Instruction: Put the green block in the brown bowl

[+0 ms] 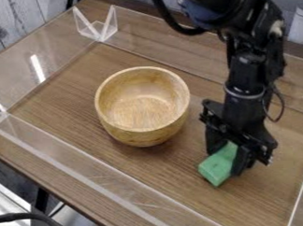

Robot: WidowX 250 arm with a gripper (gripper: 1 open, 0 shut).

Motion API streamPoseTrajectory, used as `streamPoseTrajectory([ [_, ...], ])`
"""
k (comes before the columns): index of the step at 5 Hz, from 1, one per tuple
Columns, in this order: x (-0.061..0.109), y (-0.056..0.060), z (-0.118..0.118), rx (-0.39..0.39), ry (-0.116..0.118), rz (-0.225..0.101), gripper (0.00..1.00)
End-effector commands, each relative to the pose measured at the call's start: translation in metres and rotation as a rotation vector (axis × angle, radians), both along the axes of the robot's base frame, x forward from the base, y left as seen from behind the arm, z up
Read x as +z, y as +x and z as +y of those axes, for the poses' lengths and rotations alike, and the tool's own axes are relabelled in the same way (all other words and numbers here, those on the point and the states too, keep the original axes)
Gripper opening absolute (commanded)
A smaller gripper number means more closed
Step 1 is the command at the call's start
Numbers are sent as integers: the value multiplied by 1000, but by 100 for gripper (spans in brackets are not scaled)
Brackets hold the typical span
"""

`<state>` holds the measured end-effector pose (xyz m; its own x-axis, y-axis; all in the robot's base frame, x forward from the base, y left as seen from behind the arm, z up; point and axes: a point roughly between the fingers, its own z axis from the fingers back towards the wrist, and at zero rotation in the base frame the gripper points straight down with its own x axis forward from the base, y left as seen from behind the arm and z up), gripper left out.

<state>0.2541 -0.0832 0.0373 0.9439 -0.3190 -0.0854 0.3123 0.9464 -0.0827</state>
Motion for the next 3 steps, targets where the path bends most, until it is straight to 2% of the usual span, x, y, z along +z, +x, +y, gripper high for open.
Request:
streamPoseTrajectory([
  [1,46,9,11,19,-11,-110,0],
  [2,69,16,44,95,6,-144,0],
  [3,73,22,88,165,29,-147,0],
])
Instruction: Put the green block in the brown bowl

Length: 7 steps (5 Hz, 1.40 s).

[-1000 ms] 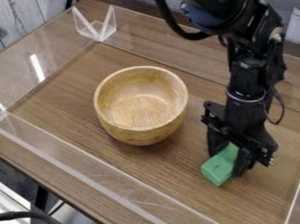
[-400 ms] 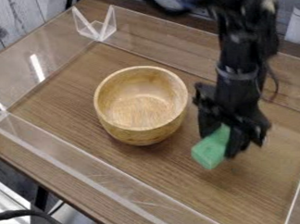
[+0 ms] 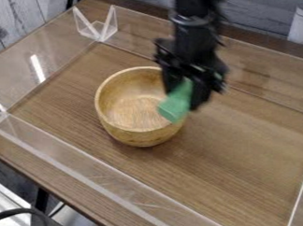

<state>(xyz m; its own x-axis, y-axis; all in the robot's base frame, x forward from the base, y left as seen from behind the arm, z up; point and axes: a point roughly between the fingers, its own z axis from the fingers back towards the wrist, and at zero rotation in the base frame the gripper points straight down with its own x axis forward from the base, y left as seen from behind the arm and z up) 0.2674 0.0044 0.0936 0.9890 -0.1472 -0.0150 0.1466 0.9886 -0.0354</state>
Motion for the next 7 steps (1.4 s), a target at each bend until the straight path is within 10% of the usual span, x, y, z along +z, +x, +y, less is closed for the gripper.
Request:
streamPoseTrajectory([
  [1,15,9,44,37,19,-59,0],
  [3,2,-2,97,44,33,-52,0],
  [7,-12,-5,79,20,18,-27,0],
])
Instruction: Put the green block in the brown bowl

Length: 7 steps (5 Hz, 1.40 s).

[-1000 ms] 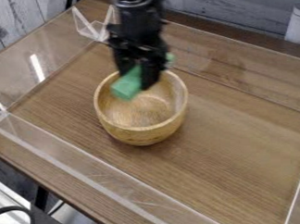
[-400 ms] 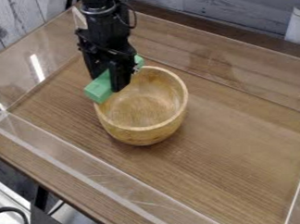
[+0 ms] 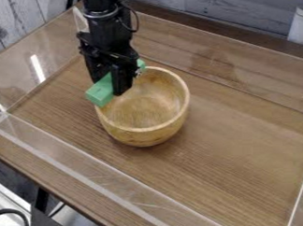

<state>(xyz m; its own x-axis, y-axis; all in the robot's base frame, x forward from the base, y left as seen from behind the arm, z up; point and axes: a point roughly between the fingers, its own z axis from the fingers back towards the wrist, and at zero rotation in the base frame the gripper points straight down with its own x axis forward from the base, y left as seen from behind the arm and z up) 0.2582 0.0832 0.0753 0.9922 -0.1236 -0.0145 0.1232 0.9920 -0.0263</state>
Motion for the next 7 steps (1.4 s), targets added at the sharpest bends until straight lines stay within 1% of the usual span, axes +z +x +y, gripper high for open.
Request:
streamPoseTrajectory([
  [1,2,4,-5,-9,4,-20,0],
  [7,-24,3,-30,-40,-25,19,0],
])
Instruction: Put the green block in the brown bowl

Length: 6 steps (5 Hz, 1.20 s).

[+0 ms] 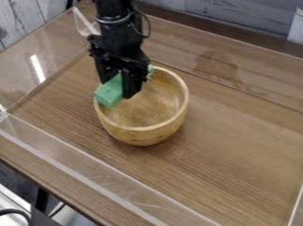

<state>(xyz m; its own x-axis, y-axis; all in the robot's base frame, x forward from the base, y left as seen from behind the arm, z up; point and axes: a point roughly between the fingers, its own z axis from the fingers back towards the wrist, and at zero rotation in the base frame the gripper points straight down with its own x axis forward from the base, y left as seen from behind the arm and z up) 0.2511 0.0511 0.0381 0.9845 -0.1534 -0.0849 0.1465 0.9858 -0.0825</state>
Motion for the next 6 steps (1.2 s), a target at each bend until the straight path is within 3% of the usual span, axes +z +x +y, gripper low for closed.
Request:
streamPoseTrajectory([
  [1,9,9,-2,-17,18,-52,0],
  [6,52,21,-5,14,-2,-132,0],
])
